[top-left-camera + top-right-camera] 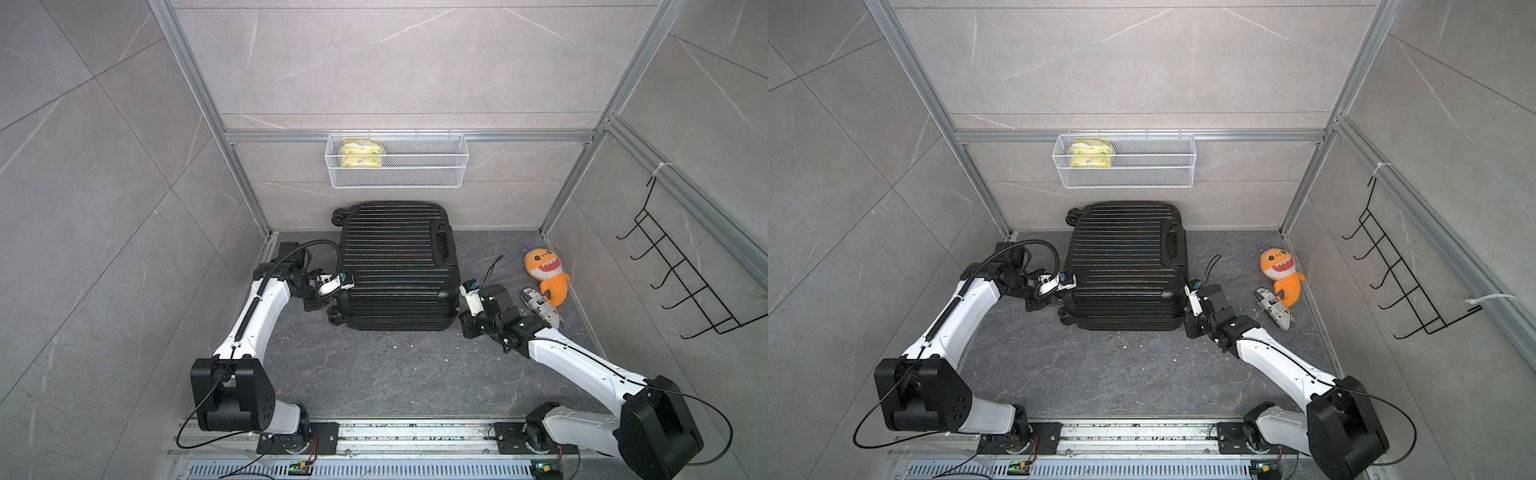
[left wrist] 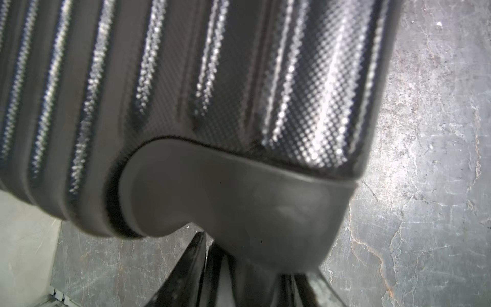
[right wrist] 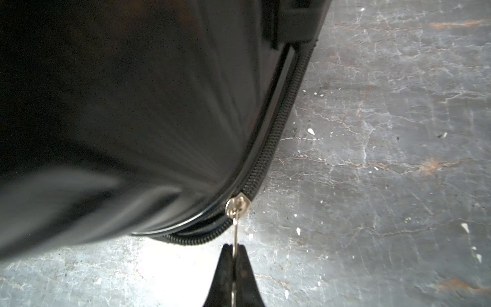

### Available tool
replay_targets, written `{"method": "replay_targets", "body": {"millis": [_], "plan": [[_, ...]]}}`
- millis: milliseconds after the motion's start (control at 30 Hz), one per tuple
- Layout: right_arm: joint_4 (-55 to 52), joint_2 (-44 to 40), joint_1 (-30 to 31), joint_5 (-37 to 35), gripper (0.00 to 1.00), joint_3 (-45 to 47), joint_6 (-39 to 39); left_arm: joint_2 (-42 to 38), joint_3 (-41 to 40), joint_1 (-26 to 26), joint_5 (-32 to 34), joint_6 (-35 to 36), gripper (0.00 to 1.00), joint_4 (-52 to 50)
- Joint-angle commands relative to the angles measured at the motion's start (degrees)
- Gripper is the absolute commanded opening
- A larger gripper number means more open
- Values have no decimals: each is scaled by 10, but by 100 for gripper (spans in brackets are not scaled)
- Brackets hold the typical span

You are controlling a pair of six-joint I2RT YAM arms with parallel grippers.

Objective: Close the suitcase zippers
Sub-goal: Zip the zipper on the suitcase.

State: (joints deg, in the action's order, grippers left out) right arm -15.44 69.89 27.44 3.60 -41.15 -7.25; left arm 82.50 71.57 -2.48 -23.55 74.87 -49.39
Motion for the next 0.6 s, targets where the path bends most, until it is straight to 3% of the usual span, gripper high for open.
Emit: {"method": "replay_targets", "body": {"millis": [0, 200, 267, 400, 567], "plan": [[-31, -21, 15, 94, 0, -3, 35, -6, -8, 9, -4, -152, 5, 27], [-39, -41, 15, 143, 0, 3, 43, 7, 7, 6, 13, -278, 5, 64], [-38, -51, 16, 165, 0, 7, 46, 19, 27, 5, 22, -326, 0, 65], [-35, -62, 23, 207, 0, 13, 51, 55, 79, 2, 36, -417, 0, 41], [-22, -64, 50, 211, 0, 15, 66, 81, 118, -33, 64, -468, 0, 0]]}}
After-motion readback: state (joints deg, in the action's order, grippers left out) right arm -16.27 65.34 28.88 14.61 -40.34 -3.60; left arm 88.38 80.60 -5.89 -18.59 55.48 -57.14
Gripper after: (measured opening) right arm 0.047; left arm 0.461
